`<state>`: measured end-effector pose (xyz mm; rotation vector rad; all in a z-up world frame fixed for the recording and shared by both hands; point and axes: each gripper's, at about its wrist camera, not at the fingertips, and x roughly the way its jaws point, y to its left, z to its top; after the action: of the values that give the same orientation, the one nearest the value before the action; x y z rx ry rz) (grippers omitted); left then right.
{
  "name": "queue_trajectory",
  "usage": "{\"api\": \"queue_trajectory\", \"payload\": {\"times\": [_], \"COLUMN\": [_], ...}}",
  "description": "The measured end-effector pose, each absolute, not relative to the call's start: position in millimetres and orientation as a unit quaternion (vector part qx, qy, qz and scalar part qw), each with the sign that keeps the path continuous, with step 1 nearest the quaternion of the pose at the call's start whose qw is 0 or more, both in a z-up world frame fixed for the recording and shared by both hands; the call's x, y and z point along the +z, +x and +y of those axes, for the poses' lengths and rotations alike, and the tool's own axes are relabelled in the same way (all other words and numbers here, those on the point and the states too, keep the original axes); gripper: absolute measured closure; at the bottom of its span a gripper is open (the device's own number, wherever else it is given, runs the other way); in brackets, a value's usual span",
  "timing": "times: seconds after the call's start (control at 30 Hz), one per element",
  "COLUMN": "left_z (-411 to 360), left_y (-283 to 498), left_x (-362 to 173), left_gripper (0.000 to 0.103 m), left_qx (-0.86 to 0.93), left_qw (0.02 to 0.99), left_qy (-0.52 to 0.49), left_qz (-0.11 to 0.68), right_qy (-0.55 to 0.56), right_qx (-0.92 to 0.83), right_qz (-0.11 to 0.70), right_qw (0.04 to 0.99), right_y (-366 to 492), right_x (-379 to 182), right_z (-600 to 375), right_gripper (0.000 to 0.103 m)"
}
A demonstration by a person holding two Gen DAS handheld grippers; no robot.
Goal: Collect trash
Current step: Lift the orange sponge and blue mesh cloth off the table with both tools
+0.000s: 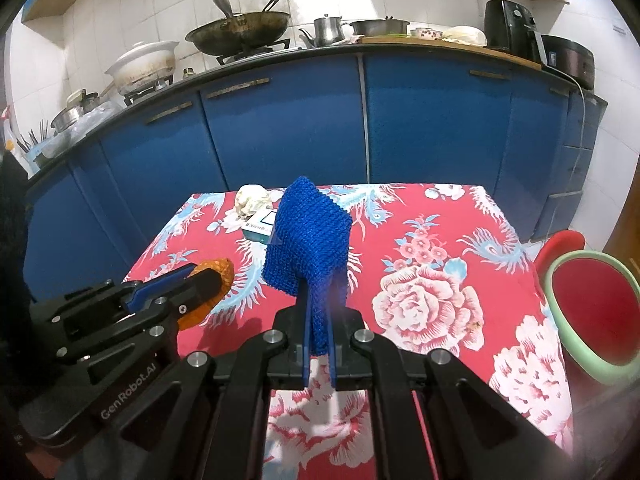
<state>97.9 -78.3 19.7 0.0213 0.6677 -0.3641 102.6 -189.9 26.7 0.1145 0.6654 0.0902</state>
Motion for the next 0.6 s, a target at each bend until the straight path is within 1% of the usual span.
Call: {"api": "queue_trajectory", "payload": {"times": [0.23, 0.6], "left_z": [-98.5, -159.4], "left_y": [91.7, 88.1], "left_x": [22.1, 21.4], "left_gripper": [0.091, 0.091], "left_qx": [-0.198, -0.253], "left_qw": [0.925, 0.910], "left_qy": [0.022, 0.039], "left_qz": [0.323, 0.326], "right_qy": [0.060, 0.077], "right_qx": [0.027, -0.016], "right_qz": [0.323, 0.318], "right_qw": [0.944, 0.945], "right_y": [94.1, 77.3], "right_x": [27.3, 27.5], "right_z": [-200.6, -246.7], "right_gripper": [0.096, 0.096]}}
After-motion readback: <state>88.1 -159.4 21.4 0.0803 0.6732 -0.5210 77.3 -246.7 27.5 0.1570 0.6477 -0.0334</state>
